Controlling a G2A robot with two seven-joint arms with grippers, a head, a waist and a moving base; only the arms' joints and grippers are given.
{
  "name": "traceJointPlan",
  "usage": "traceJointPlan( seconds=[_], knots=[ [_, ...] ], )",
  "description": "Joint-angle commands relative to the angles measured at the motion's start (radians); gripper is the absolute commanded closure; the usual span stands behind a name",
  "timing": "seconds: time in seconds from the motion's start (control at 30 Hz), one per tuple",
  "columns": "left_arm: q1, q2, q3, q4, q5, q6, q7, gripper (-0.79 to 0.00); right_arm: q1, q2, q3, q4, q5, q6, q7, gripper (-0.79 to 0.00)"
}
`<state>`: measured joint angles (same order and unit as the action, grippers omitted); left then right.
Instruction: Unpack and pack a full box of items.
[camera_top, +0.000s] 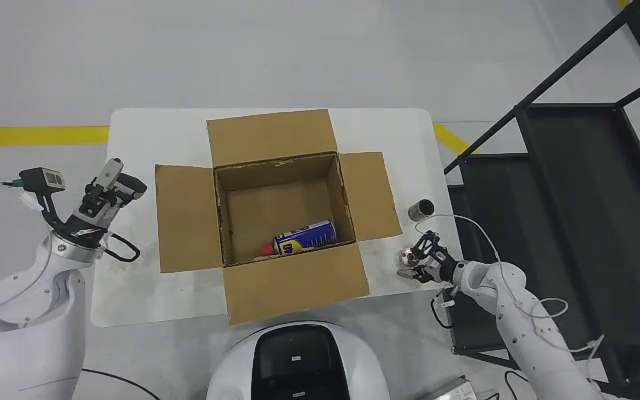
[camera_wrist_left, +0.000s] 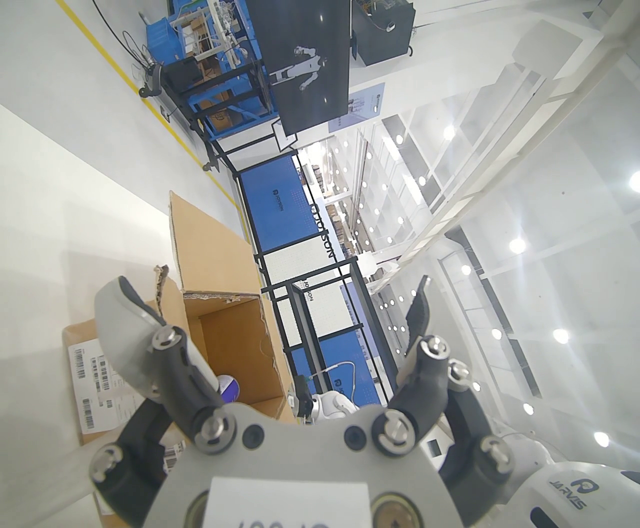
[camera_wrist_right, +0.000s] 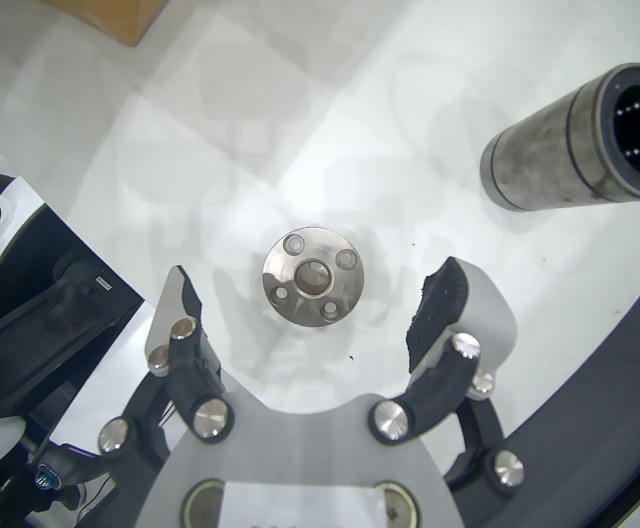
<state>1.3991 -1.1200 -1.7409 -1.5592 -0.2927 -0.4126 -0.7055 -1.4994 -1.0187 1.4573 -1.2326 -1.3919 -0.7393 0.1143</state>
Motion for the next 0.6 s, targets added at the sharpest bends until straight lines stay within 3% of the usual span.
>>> traceJointPlan(
  seconds=[0.0, 0.27, 0.33, 0.37, 0.43, 0.47, 0.57],
  knots=[
    [0.0, 0.0, 0.0, 0.0, 0.0, 0.0, 0.0, -0.785, 0.004, -0.001, -0.013, 0.001, -0.009, 0.01, -0.001, -0.785],
    [0.0, 0.0, 0.0, 0.0, 0.0, 0.0, 0.0, -0.785, 0.02, -0.005, -0.043, 0.022, -0.019, 0.032, -0.008, -0.767],
    [0.0, 0.0, 0.0, 0.0, 0.0, 0.0, 0.0, -0.785, 0.022, -0.005, -0.046, 0.024, -0.019, 0.036, -0.011, -0.717],
    [0.0, 0.0, 0.0, 0.0, 0.0, 0.0, 0.0, -0.785, 0.022, -0.005, -0.047, 0.025, -0.021, 0.041, -0.012, -0.662],
    [0.0, 0.0, 0.0, 0.0, 0.0, 0.0, 0.0, -0.785, 0.022, -0.005, -0.049, 0.026, -0.021, 0.047, -0.013, -0.388],
    [0.0, 0.0, 0.0, 0.0, 0.0, 0.0, 0.0, -0.785, 0.021, -0.005, -0.05, 0.026, -0.024, 0.053, -0.012, -0.299],
    [0.0, 0.0, 0.0, 0.0, 0.0, 0.0, 0.0, -0.785, 0.017, -0.004, -0.052, 0.021, -0.032, 0.069, -0.013, -0.179]
  ],
)
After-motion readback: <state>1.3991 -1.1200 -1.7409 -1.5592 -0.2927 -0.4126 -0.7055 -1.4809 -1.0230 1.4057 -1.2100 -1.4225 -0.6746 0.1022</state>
